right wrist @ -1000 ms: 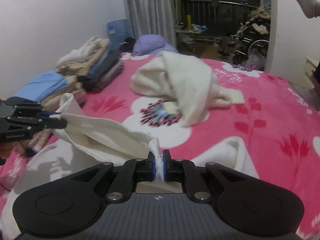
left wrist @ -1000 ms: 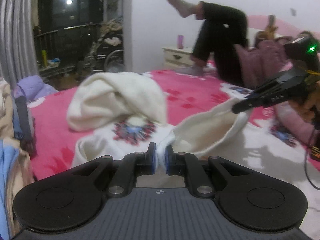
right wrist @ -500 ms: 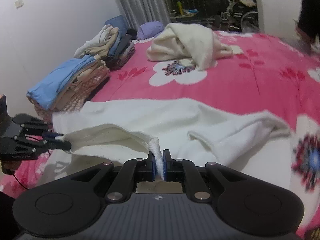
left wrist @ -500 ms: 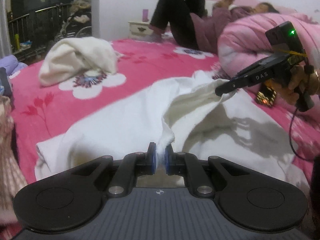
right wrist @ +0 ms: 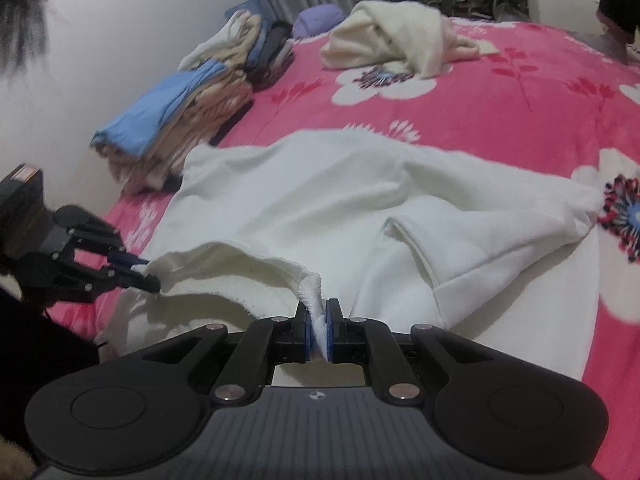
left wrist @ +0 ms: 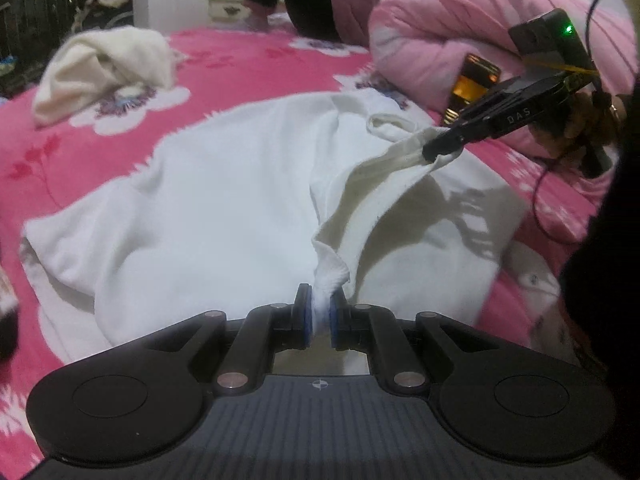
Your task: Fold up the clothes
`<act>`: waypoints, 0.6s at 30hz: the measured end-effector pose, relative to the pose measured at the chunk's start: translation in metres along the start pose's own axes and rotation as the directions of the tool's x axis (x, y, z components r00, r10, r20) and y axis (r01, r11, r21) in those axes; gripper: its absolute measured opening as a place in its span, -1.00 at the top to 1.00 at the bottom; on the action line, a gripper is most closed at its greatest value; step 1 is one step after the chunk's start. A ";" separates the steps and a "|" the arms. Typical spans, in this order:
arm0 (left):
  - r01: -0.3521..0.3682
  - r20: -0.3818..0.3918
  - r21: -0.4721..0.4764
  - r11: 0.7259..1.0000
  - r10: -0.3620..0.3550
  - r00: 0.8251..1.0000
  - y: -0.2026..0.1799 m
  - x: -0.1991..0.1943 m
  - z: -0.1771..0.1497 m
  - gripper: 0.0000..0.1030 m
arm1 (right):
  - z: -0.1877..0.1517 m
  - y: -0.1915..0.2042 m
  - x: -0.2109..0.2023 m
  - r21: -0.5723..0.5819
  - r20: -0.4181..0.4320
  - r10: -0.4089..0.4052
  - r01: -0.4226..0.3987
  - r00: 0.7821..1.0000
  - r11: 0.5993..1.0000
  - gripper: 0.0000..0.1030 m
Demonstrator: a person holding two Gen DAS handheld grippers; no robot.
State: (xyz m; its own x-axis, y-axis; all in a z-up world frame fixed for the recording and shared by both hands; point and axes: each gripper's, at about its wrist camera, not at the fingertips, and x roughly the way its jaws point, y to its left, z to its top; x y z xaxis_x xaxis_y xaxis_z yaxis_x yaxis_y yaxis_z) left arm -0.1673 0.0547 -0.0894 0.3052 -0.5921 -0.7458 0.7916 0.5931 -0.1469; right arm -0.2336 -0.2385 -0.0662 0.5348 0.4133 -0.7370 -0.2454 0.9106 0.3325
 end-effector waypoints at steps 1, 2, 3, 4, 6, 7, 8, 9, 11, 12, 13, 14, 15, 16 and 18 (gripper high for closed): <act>0.012 -0.009 -0.001 1.000 -0.012 1.000 -0.001 -0.001 -0.002 0.87 | -0.003 0.002 -0.002 0.001 -0.009 0.003 -0.003 1.000 1.000 0.84; 0.024 -0.018 -0.002 1.000 -0.024 1.000 -0.003 -0.003 -0.003 0.87 | -0.005 0.004 -0.003 -0.001 -0.017 0.006 -0.006 1.000 1.000 0.84; 0.036 -0.028 -0.003 0.999 -0.036 0.999 -0.004 -0.004 -0.005 0.87 | -0.008 0.005 -0.005 -0.003 -0.025 0.008 -0.008 1.000 1.000 0.84; 0.048 -0.037 -0.007 0.999 -0.048 0.998 -0.005 -0.005 -0.006 0.87 | -0.010 0.006 -0.006 -0.004 -0.033 0.011 -0.011 0.999 1.000 0.84; 0.071 -0.055 -0.019 0.997 -0.072 0.996 -0.006 -0.003 -0.009 0.87 | -0.015 0.008 -0.006 -0.016 -0.054 0.010 -0.011 0.998 1.000 0.84; 0.079 -0.064 -0.026 0.997 -0.081 0.995 -0.006 -0.002 -0.011 0.87 | -0.018 0.008 -0.006 -0.020 -0.064 0.007 -0.008 0.998 1.000 0.84; 0.085 -0.069 -0.033 0.996 -0.087 0.994 -0.006 -0.001 -0.012 0.87 | -0.020 0.008 -0.005 -0.023 -0.072 0.005 -0.006 0.997 1.000 0.84; 0.089 -0.075 -0.035 0.995 -0.092 0.993 -0.006 0.001 -0.013 0.87 | -0.021 0.008 -0.004 -0.025 -0.077 0.003 -0.005 0.997 1.000 0.84; 0.094 -0.084 -0.023 0.995 -0.096 0.992 -0.007 0.003 -0.014 0.87 | -0.024 0.007 -0.002 -0.030 -0.089 0.001 -0.003 0.996 1.000 0.84; 0.096 -0.089 -0.019 0.995 -0.098 0.991 -0.007 0.004 -0.015 0.87 | -0.026 0.008 -0.001 -0.034 -0.097 0.002 -0.005 0.995 0.999 0.84; 0.098 -0.095 -0.017 0.995 -0.100 0.991 -0.007 0.005 -0.015 0.87 | -0.027 0.008 0.000 -0.040 -0.104 0.004 -0.008 0.995 0.999 0.84; 0.100 -0.100 -0.016 0.995 -0.102 0.990 -0.007 0.005 -0.016 0.87 | -0.028 0.010 0.000 -0.050 -0.110 0.008 -0.013 0.994 0.999 0.84; 0.103 -0.105 -0.013 0.995 -0.103 0.989 -0.007 0.005 -0.016 0.87 | -0.028 0.012 0.000 -0.060 -0.115 0.012 -0.019 0.993 0.998 0.84; 0.105 -0.109 -0.007 0.994 -0.105 0.988 -0.008 0.005 -0.017 0.87 | -0.029 0.014 -0.001 -0.070 -0.121 0.015 -0.024 0.993 0.997 0.84; 0.113 -0.116 0.000 0.994 -0.112 0.987 -0.009 0.003 -0.019 0.87 | -0.029 0.014 -0.002 -0.080 -0.133 0.021 -0.032 0.991 0.996 0.84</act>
State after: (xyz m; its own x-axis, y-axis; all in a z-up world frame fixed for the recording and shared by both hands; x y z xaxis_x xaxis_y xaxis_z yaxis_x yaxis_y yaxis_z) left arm -0.1833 0.0576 -0.1029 0.1514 -0.5874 -0.7950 0.8209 0.5227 -0.2300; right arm -0.2612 -0.2261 -0.0772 0.4173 0.4280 -0.8017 -0.3261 0.8939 0.3075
